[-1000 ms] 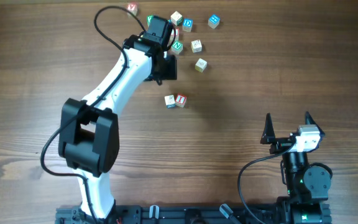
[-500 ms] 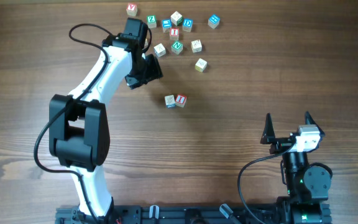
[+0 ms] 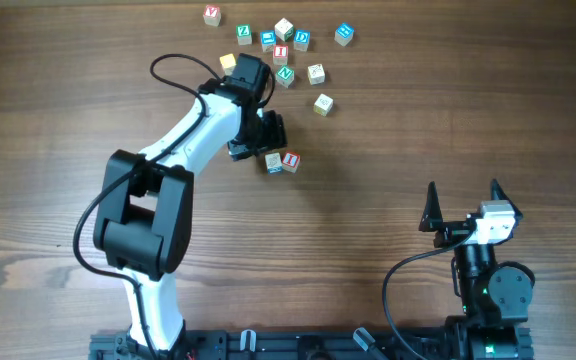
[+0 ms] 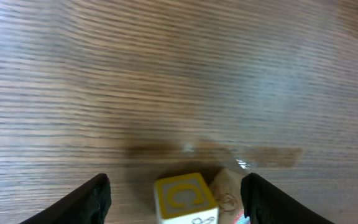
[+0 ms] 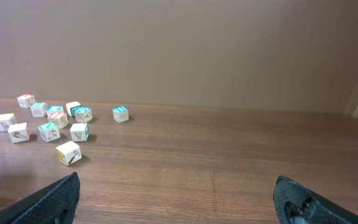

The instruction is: Form a circle

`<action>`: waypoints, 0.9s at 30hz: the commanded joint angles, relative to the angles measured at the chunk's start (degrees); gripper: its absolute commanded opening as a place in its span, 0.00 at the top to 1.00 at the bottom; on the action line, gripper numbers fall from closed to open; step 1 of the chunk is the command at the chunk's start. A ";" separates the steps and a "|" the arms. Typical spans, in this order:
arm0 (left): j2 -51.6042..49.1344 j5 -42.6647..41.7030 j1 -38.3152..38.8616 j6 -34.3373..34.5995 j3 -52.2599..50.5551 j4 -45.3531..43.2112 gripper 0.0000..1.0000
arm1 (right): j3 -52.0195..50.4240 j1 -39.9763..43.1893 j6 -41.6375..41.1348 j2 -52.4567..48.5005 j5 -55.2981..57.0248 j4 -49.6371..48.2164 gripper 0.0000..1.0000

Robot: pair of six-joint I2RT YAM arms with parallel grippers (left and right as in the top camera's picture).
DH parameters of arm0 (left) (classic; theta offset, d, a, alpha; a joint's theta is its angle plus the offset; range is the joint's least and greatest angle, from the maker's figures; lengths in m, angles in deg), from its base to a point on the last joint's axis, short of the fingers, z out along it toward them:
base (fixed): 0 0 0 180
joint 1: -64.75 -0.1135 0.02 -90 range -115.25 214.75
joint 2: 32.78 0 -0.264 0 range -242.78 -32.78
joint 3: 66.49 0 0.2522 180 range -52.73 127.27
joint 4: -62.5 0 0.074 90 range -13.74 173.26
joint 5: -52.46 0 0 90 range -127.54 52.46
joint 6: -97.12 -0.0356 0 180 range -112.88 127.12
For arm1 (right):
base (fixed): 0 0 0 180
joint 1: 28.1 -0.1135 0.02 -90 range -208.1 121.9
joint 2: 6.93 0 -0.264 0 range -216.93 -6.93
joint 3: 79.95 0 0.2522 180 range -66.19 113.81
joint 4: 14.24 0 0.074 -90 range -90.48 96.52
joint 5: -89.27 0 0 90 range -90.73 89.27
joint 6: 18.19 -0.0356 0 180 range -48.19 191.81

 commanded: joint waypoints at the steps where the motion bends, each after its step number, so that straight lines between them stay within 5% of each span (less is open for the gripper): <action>1: -0.66 0.85 1.44 0.31 -0.63 0.13 0.33 | -0.04 -0.24 0.28 0.31 0.96 -0.15 0.00; 9: -0.66 4.46 1.53 3.23 -0.68 1.90 0.51 | -0.04 -0.24 0.28 0.31 0.94 -0.15 0.00; 22: -0.66 5.35 1.42 3.74 -0.68 2.12 0.55 | -0.04 -0.24 0.31 0.31 0.96 -0.15 0.00; 27: -0.66 6.16 1.42 4.76 -0.68 2.10 0.44 | -0.04 -0.24 0.28 0.31 0.96 -0.15 0.00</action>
